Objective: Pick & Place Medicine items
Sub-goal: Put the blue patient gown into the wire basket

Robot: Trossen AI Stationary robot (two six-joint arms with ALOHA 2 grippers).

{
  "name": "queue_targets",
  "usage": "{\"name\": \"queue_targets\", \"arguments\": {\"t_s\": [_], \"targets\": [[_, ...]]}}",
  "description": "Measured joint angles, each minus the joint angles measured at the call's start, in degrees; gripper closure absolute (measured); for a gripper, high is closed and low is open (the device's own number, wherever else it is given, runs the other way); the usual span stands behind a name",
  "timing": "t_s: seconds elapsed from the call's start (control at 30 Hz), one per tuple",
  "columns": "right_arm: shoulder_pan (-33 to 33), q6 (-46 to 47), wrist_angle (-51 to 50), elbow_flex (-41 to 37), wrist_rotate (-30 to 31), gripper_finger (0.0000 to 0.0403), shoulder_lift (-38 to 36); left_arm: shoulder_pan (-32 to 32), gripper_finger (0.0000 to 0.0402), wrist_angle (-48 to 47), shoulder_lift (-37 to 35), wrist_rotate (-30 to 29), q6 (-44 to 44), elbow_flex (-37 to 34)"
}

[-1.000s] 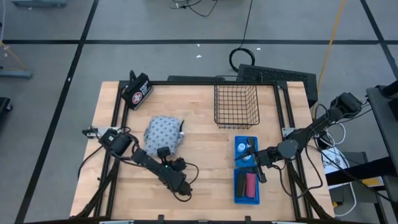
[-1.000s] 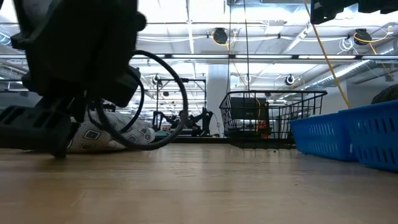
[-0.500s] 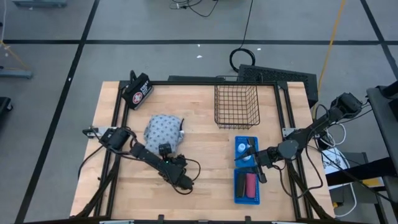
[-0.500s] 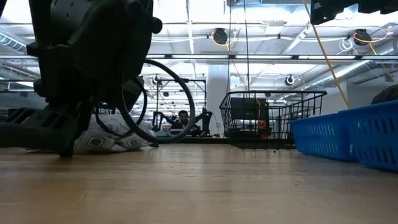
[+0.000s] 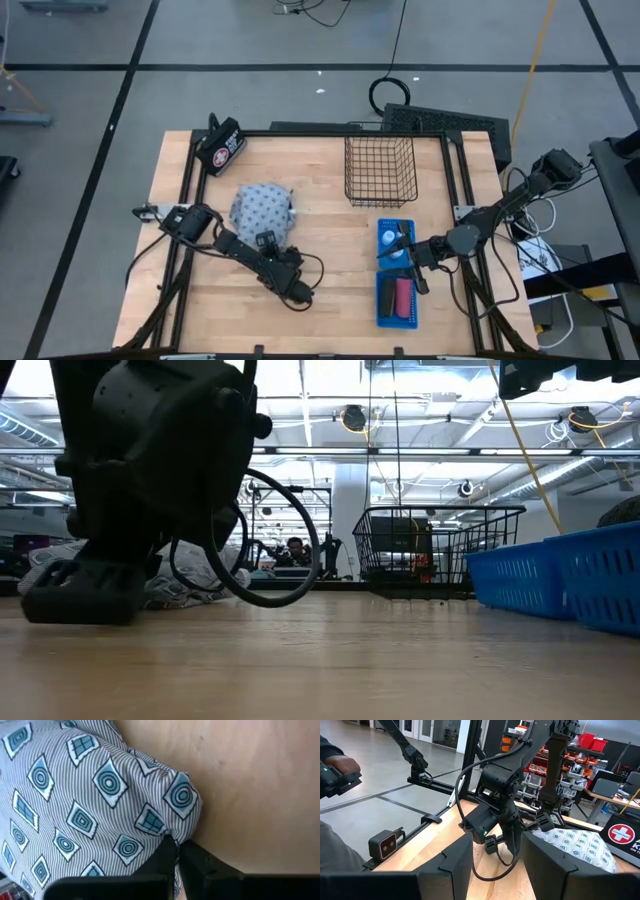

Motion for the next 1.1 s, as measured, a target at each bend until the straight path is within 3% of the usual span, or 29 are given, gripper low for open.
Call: {"name": "queue_targets", "arguments": {"t_s": [0.27, 0.57, 0.77, 0.97, 1.1], "targets": [[0.0, 1.7, 0.0, 0.0, 0.0, 0.0248, 0.0, 0.2, 0.0397, -0.8, -3.5, 1.7, 0.6, 2.1], [0.0, 2.7, 0.4, 0.0, 0.1, 0.0248, 0.0, 0.0, 0.0399, 8.3, -18.9, 7.0, 4.8, 3.1], [0.0, 2.8, -0.8, 0.0, 0.4, 0.0248, 0.1, -0.2, 0.04, 11.0, -23.9, 7.4, 6.7, 3.2], [-1.1, -1.1, 0.4, 0.3, 11.4, 0.0243, 6.7, -0.1, 0.04, 11.2, -24.9, 10.4, 8.8, 3.2], [-5.5, -2.2, 0.0, 4.5, 11.8, 0.0204, 13.2, 0.0, 0.04, 11.9, -24.9, 12.5, 10.8, 3.2]]}}
